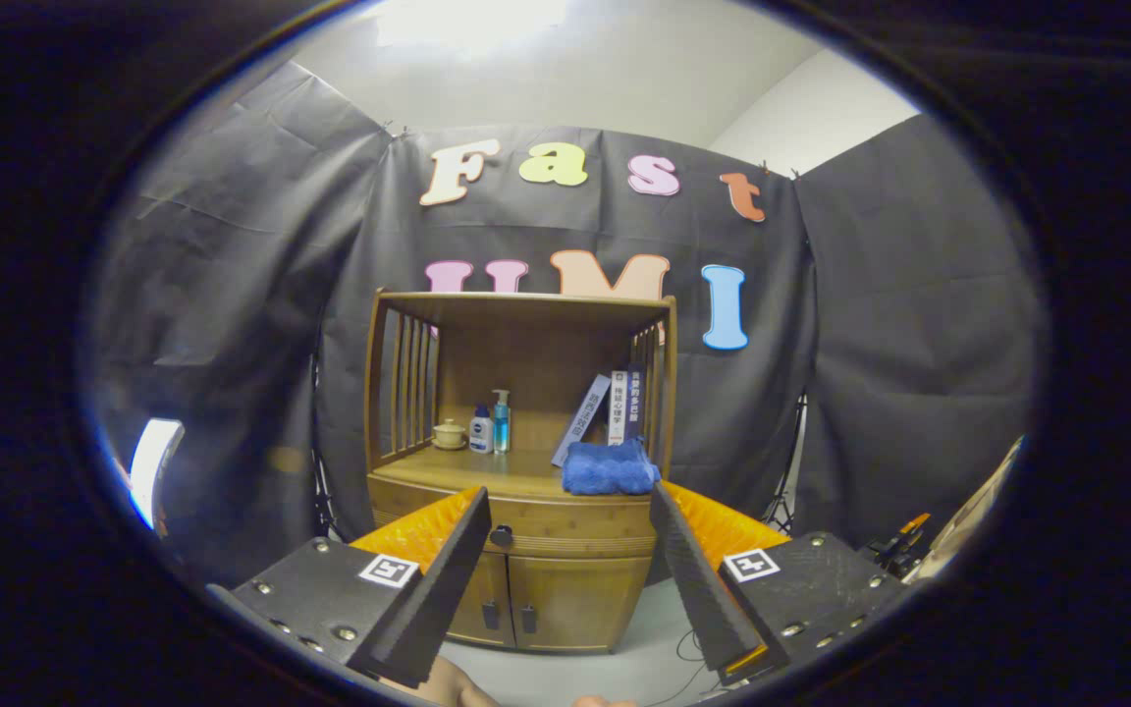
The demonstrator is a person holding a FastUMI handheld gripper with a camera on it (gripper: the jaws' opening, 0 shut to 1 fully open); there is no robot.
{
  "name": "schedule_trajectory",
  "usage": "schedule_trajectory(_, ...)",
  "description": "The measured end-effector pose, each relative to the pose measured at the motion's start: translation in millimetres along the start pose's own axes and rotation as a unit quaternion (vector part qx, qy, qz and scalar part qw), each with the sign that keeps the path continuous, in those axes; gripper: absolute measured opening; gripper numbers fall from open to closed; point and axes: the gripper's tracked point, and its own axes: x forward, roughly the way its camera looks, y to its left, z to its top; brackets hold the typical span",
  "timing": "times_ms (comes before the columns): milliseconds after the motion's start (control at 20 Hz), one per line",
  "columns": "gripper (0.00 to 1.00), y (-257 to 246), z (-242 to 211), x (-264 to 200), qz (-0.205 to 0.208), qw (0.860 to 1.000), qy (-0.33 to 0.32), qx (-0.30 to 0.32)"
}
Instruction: Pull open the drawer, take out the items inside it, and place them on the countertop above the cabinet.
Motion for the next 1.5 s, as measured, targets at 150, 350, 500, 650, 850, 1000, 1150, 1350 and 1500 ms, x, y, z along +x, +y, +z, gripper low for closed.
schedule_trajectory(150,0.97,16,-11,22,0.015,1.000,0.002,0.002)
schedule_trajectory(350,0.97,47,-32,68,0.037,0.999,0.000,0.017)
schedule_trajectory(500,0.97,68,-54,109,0.050,0.999,0.008,0.015)
schedule_trajectory(650,0.97,83,-88,157,0.048,0.999,0.024,0.007)
schedule_trajectory(850,0.97,97,-150,218,0.040,0.997,0.066,0.008)
schedule_trajectory(1000,0.98,107,-195,247,0.037,0.995,0.095,-0.001)
schedule_trajectory(1150,0.96,117,-235,272,0.034,0.992,0.122,-0.008)
schedule_trajectory(1350,0.82,116,-261,298,0.021,0.990,0.138,-0.016)
schedule_trajectory(1500,0.61,115,-276,319,0.019,0.988,0.150,-0.008)
